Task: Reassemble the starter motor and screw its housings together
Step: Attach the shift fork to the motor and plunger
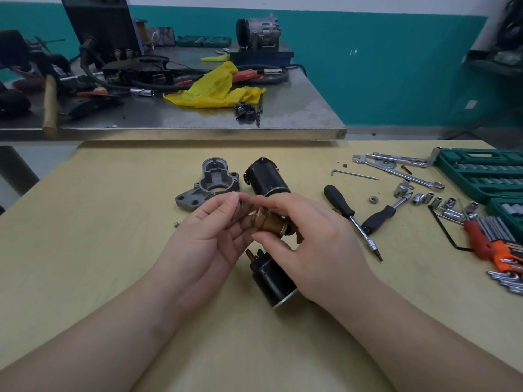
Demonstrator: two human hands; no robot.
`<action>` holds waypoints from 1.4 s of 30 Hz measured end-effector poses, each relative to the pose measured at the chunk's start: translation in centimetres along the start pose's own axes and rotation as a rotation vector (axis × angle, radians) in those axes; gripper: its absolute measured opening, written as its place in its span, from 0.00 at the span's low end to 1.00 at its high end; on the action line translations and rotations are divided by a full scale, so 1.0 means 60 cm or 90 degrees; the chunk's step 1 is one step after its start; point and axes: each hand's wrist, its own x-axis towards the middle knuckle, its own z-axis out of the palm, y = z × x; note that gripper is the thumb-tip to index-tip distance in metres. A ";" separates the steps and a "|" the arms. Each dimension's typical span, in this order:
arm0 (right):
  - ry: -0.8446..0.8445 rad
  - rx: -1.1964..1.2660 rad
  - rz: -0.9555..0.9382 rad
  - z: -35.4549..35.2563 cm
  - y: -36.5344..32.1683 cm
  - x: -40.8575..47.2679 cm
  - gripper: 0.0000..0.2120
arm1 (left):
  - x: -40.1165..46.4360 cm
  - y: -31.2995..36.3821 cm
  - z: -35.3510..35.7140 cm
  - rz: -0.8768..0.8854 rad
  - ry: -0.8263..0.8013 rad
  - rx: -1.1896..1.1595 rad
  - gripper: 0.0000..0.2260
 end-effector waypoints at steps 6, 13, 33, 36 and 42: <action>0.015 -0.011 -0.021 0.002 0.003 0.001 0.17 | -0.003 -0.003 0.004 0.053 0.081 0.088 0.08; 0.053 0.034 -0.051 0.002 0.008 0.003 0.15 | -0.003 0.000 0.000 -0.003 0.045 0.045 0.17; -0.228 -0.206 0.328 -0.044 0.149 0.050 0.12 | 0.017 0.007 -0.027 -0.128 0.110 -0.237 0.19; -0.251 -0.238 0.327 -0.047 0.157 0.049 0.12 | 0.019 0.006 -0.029 -0.118 0.127 -0.233 0.16; -0.215 -0.258 0.384 -0.053 0.163 0.043 0.13 | 0.020 0.006 -0.029 -0.111 0.131 -0.217 0.12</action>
